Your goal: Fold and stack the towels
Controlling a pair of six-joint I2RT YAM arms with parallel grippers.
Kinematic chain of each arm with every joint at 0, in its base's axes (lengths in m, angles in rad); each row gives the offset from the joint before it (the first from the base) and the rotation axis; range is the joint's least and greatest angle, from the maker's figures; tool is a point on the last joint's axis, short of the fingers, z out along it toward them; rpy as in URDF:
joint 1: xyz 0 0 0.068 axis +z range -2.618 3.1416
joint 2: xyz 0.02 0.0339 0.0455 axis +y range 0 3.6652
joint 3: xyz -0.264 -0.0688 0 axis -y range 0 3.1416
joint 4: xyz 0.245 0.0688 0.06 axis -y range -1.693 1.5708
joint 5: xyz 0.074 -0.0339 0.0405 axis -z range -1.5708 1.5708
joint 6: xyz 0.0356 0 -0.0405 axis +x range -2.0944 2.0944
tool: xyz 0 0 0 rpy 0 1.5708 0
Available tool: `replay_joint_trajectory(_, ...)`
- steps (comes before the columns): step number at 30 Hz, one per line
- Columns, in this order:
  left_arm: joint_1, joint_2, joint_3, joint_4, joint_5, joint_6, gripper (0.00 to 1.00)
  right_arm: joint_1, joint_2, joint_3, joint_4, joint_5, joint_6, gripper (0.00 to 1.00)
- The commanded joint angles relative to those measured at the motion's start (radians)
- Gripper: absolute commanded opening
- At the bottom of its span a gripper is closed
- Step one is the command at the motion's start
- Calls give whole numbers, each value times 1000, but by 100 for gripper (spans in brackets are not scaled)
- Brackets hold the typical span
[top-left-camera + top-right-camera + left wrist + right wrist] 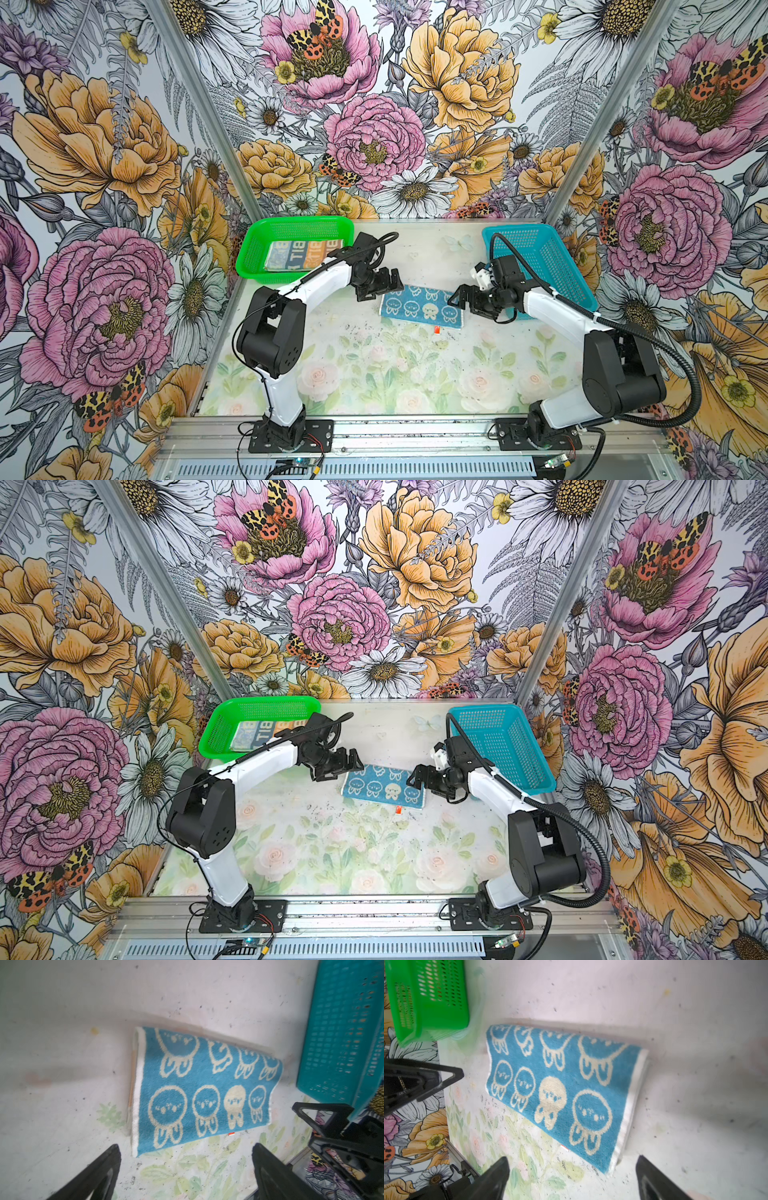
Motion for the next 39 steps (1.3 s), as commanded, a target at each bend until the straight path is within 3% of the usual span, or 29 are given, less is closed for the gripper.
replay_joint_trajectory(1,-30,-2,12,175,117,-132,99,-3,47,54,110,-61,81,99)
replay_joint_trajectory(9,-78,89,-105,336,100,-198,99,-1,252,52,362,-139,199,99)
replay_joint_trajectory(15,-46,70,-254,359,63,-165,99,-7,317,21,370,-108,156,99)
replay_joint_trajectory(20,-23,73,-295,359,51,-136,99,-8,326,1,366,-101,132,99)
replay_joint_trajectory(26,-25,31,-220,285,30,-97,99,-4,242,10,355,-125,120,99)
replay_joint_trajectory(33,-3,17,-88,71,-80,46,99,-4,97,-29,243,-69,68,99)
replay_joint_trajectory(39,4,120,16,-69,-146,167,99,-4,80,-83,213,-22,32,99)
